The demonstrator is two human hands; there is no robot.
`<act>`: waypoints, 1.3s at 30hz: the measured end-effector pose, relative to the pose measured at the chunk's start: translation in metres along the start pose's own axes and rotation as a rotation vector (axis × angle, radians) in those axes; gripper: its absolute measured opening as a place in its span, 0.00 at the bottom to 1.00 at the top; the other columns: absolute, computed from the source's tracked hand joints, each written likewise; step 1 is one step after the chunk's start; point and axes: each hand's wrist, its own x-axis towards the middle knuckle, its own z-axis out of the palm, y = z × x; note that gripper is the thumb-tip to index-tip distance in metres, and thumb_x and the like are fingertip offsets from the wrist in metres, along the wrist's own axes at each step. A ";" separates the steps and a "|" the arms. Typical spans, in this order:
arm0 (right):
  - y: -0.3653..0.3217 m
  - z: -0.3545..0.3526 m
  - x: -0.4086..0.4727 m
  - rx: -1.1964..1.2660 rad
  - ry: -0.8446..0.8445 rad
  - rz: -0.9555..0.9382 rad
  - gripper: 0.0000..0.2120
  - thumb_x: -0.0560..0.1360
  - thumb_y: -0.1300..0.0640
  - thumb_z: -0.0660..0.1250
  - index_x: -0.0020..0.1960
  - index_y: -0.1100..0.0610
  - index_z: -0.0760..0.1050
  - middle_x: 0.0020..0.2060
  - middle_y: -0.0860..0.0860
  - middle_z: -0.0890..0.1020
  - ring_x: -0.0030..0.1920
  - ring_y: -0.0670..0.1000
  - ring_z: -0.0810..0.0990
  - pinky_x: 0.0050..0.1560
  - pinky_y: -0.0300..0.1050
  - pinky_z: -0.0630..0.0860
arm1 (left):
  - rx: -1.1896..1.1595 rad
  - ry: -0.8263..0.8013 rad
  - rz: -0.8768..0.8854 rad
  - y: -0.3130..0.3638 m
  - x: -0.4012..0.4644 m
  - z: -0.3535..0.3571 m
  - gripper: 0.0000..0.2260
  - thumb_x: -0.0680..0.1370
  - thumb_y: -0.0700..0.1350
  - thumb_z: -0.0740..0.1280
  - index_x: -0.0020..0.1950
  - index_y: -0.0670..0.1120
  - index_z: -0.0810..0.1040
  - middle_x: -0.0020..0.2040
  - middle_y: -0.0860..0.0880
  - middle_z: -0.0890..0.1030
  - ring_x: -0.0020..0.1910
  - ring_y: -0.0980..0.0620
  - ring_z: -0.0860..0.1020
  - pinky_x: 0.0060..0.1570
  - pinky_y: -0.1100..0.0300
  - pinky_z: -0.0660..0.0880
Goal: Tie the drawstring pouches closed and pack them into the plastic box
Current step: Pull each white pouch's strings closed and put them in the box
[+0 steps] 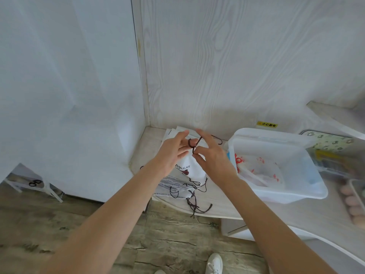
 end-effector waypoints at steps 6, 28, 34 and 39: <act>0.007 0.010 0.011 0.040 -0.071 -0.067 0.06 0.65 0.70 0.73 0.35 0.62 0.78 0.62 0.60 0.77 0.42 0.57 0.84 0.34 0.48 0.81 | 0.329 0.095 0.046 0.008 0.000 0.004 0.12 0.78 0.47 0.62 0.40 0.45 0.82 0.40 0.52 0.84 0.39 0.61 0.81 0.49 0.61 0.70; 0.004 0.014 0.012 0.240 -0.141 0.476 0.10 0.76 0.60 0.65 0.53 0.62 0.81 0.56 0.53 0.78 0.54 0.51 0.77 0.53 0.35 0.68 | 1.136 0.147 0.544 0.015 0.012 -0.038 0.07 0.73 0.48 0.71 0.42 0.45 0.80 0.51 0.54 0.77 0.52 0.56 0.72 0.51 0.66 0.63; 0.005 0.011 0.012 0.328 -0.126 0.541 0.09 0.77 0.59 0.64 0.51 0.62 0.79 0.51 0.54 0.80 0.51 0.51 0.78 0.54 0.40 0.72 | 0.412 0.112 0.258 0.013 0.013 -0.039 0.06 0.78 0.38 0.64 0.41 0.42 0.74 0.24 0.54 0.76 0.28 0.58 0.79 0.43 0.68 0.75; 0.006 0.013 0.015 0.485 -0.116 0.672 0.06 0.76 0.58 0.65 0.46 0.59 0.80 0.41 0.47 0.79 0.37 0.43 0.73 0.37 0.33 0.67 | 0.212 0.226 0.142 -0.001 0.016 -0.035 0.08 0.77 0.40 0.66 0.38 0.45 0.72 0.22 0.55 0.64 0.21 0.57 0.60 0.20 0.68 0.63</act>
